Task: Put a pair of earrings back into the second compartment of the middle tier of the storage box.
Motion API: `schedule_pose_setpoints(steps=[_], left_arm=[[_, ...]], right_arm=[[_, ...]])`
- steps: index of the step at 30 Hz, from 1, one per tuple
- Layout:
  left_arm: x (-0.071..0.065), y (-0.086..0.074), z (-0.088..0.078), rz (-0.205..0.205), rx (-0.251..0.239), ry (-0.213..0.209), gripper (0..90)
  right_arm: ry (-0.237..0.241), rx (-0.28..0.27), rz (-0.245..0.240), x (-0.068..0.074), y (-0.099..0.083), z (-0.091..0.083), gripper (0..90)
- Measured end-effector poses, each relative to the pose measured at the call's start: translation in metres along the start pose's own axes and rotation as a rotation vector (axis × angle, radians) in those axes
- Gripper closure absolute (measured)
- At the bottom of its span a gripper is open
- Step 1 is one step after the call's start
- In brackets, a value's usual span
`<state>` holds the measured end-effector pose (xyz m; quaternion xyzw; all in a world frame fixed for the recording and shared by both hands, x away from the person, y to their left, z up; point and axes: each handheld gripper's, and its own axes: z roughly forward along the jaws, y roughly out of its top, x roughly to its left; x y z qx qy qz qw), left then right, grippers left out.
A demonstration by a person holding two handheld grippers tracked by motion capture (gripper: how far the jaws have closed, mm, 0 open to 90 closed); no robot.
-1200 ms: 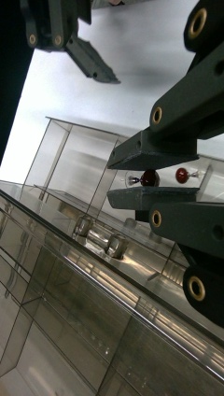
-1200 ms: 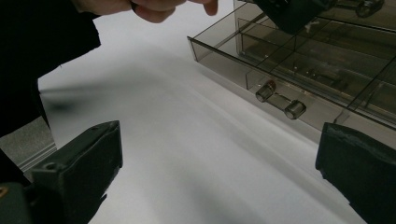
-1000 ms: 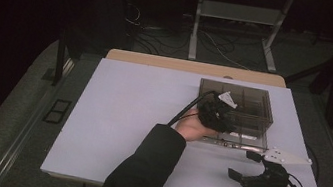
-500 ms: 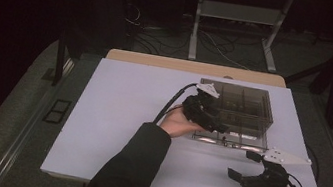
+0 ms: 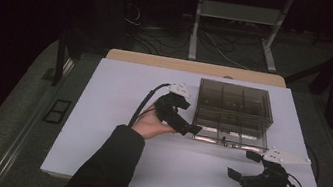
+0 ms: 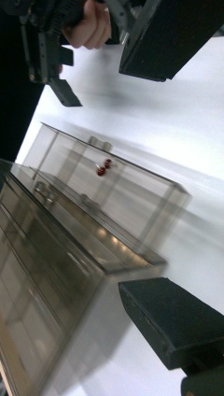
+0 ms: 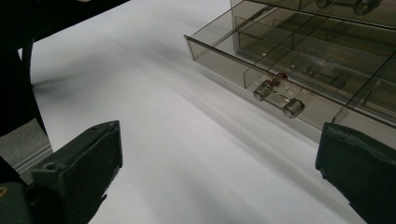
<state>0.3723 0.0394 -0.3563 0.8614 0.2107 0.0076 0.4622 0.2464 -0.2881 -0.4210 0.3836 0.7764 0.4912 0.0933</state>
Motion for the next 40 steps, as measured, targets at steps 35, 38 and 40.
schedule_pose_setpoints(steps=[35,38,40], left_arm=[[-0.007,-0.146,-0.094,-0.148,-0.216,0.254,0.0],[-0.007,-0.153,-0.095,-0.154,-0.216,0.245,0.0],[-0.007,-0.155,-0.096,-0.152,-0.221,0.237,0.0]], right_arm=[[-0.019,0.001,0.018,-0.002,-0.001,0.001,0.3],[-0.021,0.003,0.022,-0.003,-0.001,0.001,0.3],[-0.019,0.002,0.023,-0.002,-0.001,0.001,0.3]])
